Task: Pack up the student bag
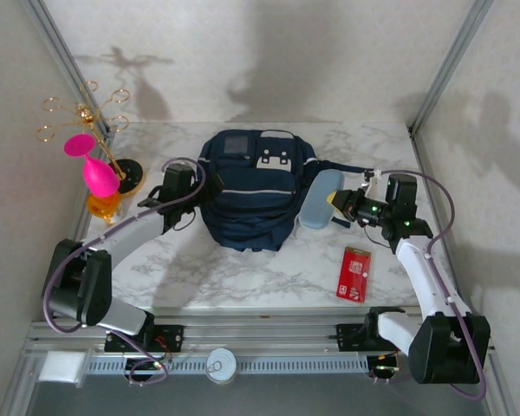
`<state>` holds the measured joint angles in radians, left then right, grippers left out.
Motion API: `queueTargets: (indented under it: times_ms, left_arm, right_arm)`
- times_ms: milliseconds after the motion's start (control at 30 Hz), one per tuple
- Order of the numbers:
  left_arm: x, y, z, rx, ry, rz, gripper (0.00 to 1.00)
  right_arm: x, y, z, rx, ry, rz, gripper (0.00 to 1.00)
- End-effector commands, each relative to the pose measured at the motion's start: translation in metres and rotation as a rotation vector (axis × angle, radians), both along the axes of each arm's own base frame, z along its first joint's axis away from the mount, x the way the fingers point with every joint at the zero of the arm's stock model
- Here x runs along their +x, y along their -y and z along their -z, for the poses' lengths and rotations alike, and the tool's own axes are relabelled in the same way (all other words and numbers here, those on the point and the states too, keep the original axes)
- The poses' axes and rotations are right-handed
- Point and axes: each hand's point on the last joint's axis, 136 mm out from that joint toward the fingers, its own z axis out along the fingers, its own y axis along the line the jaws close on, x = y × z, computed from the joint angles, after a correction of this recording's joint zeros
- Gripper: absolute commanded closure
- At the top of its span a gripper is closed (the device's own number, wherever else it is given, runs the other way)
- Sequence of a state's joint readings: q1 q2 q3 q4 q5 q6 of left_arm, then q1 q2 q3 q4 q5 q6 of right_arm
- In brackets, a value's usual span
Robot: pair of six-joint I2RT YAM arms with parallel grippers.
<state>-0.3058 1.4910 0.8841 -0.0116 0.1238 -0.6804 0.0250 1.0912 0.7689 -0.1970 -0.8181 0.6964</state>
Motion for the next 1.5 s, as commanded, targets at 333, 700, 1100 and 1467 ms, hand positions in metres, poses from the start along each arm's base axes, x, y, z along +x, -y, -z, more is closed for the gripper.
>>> queueTargets:
  times_ms: [333,700,1100,1467]
  left_arm:
    - [-0.016,0.082,0.04,-0.168,-0.034,0.129,0.01]
    - [-0.07,0.226,-0.001,-0.322,-0.016,0.328,0.03]
    - [-0.078,0.195,-0.036,0.285,0.11,0.526,0.22]
    - [-0.1,0.225,-0.002,0.706,0.015,0.851,0.27]
  right_arm:
    - [0.012,0.001,0.005,-0.007,-0.008,-0.006,0.94]
    - [0.039,0.079,0.028,-0.122,-0.078,0.241,0.92]
    - [0.037,0.111,0.015,-0.092,-0.053,0.332,0.91]
    - [0.028,0.126,0.022,-0.052,-0.077,0.374,0.91]
